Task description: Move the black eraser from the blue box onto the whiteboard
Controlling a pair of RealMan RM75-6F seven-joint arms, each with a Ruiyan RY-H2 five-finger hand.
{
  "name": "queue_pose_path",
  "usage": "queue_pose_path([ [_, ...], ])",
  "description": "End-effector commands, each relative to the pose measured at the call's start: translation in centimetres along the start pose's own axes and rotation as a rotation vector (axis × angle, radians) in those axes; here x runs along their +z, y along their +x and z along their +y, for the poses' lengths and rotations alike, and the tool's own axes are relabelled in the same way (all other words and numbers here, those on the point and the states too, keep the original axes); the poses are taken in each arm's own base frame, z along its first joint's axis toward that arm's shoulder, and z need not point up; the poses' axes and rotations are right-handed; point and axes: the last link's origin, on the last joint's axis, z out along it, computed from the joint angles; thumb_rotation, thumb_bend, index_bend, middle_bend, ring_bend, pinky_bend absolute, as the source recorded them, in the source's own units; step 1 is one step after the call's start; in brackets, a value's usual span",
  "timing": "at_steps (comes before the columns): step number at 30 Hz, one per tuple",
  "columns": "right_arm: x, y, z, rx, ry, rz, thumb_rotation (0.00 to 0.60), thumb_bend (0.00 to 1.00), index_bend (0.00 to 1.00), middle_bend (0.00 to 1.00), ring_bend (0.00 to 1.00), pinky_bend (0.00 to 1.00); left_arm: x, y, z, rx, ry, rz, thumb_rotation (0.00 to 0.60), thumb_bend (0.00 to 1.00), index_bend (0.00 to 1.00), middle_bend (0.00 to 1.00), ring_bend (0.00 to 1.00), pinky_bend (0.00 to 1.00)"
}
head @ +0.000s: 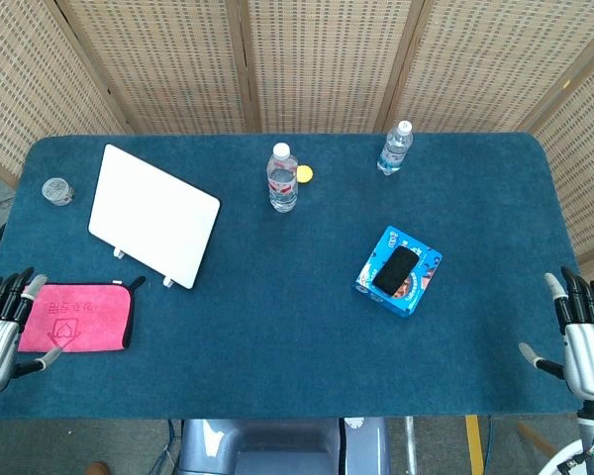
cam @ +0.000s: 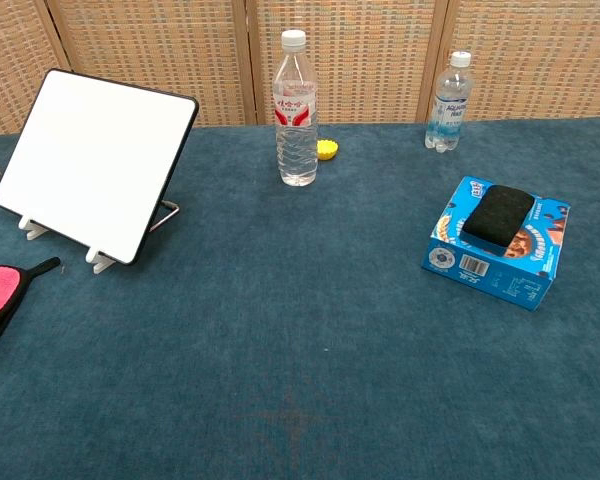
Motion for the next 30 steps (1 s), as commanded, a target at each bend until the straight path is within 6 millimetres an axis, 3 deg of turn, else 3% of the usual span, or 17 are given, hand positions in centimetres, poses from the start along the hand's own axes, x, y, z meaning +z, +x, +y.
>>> queue_pose_path([
  [1, 0.0, -0.1, 0.0, -0.003, 0.002, -0.002, 0.6, 0.0, 0.0, 0.0, 0.0, 0.0, 0.0, 0.1, -0.1, -0.002, 0.005, -0.001, 0.6, 0.0, 0.0, 0.0, 0.0, 0.0],
  [7, 0.2, -0.4, -0.1, -0.011, 0.006, -0.019, 0.6, 0.0, 0.0, 0.0, 0.0, 0.0, 0.1, 0.2, -0.1, -0.014, -0.001, 0.003, 0.6, 0.0, 0.0, 0.0, 0.0, 0.0],
  [12, 1.8, -0.9, -0.6, -0.07, 0.071, -0.055, 0.6, 0.0, 0.0, 0.0, 0.0, 0.0, 0.4, 0.1, -0.3, -0.017, 0.01, -0.001, 0.6, 0.0, 0.0, 0.0, 0.0, 0.0],
  [14, 4.6, -1.3, -1.9, -0.107, 0.192, -0.089, 0.6, 0.0, 0.0, 0.0, 0.0, 0.0, 0.8, 0.0, -0.4, -0.015, 0.019, -0.004, 0.6, 0.0, 0.0, 0.0, 0.0, 0.0],
  [21, 11.3, -3.0, -4.7, -0.094, 0.478, -0.186, 0.6, 0.0, 0.08, 0.0, 0.0, 0.01, 1.7, -0.5, -0.3, -0.003, 0.019, -0.019, 0.6, 0.0, 0.0, 0.0, 0.0, 0.0],
  [30, 16.7, -6.5, -8.0, -0.22, 0.666, -0.263, 0.6, 0.0, 0.15, 0.04, 0.0, 0.08, 3.2, -1.5, -0.1, 0.021, 0.061, -0.055, 0.6, 0.0, 0.0, 0.0, 0.0, 0.0],
])
